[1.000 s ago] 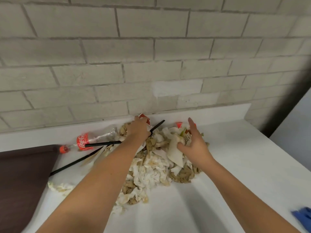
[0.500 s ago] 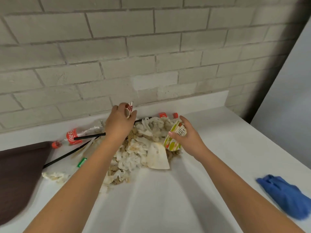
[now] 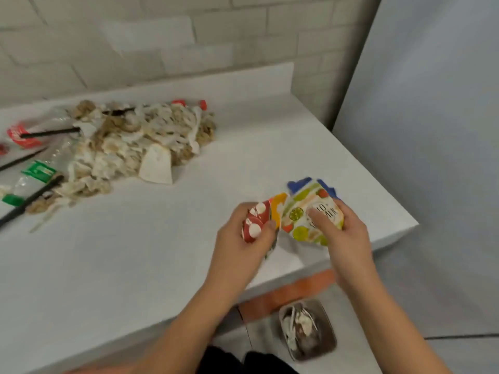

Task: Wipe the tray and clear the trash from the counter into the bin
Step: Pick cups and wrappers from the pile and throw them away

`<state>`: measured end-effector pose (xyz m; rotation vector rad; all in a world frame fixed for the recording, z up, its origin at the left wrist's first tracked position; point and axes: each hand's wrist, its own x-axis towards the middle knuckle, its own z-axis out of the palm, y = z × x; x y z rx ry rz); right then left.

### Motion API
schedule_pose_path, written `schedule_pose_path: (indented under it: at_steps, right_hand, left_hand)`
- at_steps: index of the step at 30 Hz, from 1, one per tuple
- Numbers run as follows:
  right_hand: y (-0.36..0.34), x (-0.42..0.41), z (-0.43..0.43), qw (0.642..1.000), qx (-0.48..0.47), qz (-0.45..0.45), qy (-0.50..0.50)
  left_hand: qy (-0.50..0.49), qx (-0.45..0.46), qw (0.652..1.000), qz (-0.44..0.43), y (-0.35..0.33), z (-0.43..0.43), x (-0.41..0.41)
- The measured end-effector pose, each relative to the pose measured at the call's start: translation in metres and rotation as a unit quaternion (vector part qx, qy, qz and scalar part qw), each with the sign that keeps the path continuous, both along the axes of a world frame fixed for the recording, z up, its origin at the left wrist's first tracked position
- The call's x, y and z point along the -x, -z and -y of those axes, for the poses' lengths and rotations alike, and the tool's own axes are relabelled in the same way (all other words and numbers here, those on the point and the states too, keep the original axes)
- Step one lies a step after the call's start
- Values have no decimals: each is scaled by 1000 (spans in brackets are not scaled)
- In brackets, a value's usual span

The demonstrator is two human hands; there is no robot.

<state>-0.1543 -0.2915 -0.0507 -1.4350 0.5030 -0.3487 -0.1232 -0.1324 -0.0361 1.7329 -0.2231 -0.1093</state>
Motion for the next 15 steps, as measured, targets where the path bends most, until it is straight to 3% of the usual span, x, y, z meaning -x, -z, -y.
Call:
schedule_pose_path:
  at_steps: [4,7,11,15]
  right_hand:
    - [47,74,44,991,-92,-54,76]
    - [92,105,68,984,-100,-107,103]
    - [166,123,92,969,-36,-205,131]
    - [237,126,105,947,40,-291,130]
  left_hand:
    - [63,-4,995,-71,54,58,70]
    - [94,-96,987,-88,116,85,94]
    - [151,-249,950,-111,212,110,102]
    - [149,-337,915,-165,285,128,96]
